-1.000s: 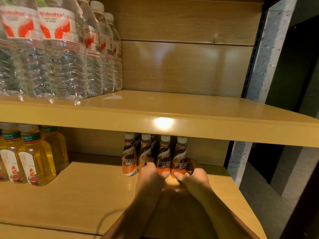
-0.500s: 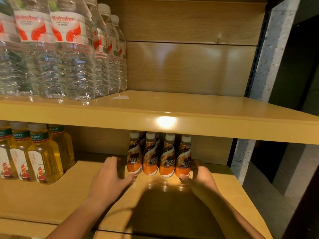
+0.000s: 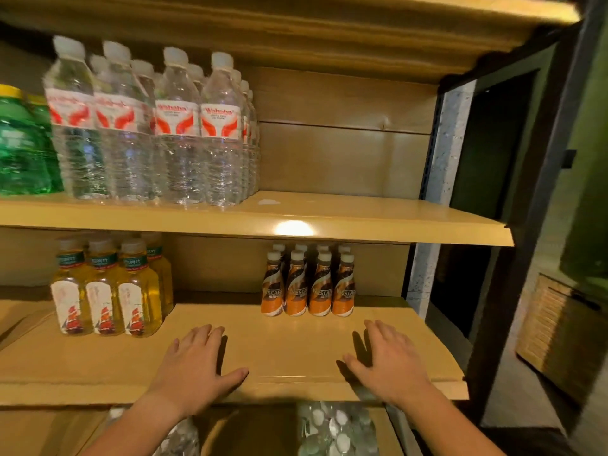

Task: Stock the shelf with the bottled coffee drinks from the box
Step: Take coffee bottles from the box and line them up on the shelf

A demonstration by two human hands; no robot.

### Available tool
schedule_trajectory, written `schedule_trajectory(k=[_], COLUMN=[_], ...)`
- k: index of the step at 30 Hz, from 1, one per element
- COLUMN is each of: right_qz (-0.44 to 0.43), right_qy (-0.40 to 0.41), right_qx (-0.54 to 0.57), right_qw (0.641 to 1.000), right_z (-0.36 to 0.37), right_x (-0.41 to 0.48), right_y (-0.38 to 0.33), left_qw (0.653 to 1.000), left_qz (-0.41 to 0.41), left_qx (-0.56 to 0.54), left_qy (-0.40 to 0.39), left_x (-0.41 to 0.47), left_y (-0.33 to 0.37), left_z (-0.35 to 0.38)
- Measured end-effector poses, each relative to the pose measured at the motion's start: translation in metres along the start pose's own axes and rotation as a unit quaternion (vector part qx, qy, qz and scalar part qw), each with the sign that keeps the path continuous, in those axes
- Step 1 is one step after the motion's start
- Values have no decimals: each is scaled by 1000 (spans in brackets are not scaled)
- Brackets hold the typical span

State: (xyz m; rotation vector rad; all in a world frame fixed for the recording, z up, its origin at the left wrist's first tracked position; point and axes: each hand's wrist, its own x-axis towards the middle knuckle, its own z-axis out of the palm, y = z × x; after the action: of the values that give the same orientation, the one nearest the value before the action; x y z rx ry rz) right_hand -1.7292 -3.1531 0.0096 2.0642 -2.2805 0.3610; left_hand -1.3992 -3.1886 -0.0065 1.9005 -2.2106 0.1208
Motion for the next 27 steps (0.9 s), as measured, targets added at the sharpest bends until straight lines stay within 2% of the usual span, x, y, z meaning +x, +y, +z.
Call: schedule_trajectory(k=[8, 15, 20, 27], right_qz=[17, 47, 14, -77], right_qy=[20, 25, -5, -42], right_qx=[-59, -50, -56, -78], right_qw=[998, 997, 998, 993], right_z=[-26, -37, -29, 25], right_x=[-146, -252, -305, -372], right_y=[-89, -171, -246, -393], left_qw=[992, 984, 987, 993], left_qz=[114, 176, 159, 89], left_qx=[36, 32, 17, 56], left_qy=[-28, -12, -11, -62], left_x=[-89, -174, -252, -369], left_y=[-59, -112, -173, -313], left_z=[-35, -70, -95, -104])
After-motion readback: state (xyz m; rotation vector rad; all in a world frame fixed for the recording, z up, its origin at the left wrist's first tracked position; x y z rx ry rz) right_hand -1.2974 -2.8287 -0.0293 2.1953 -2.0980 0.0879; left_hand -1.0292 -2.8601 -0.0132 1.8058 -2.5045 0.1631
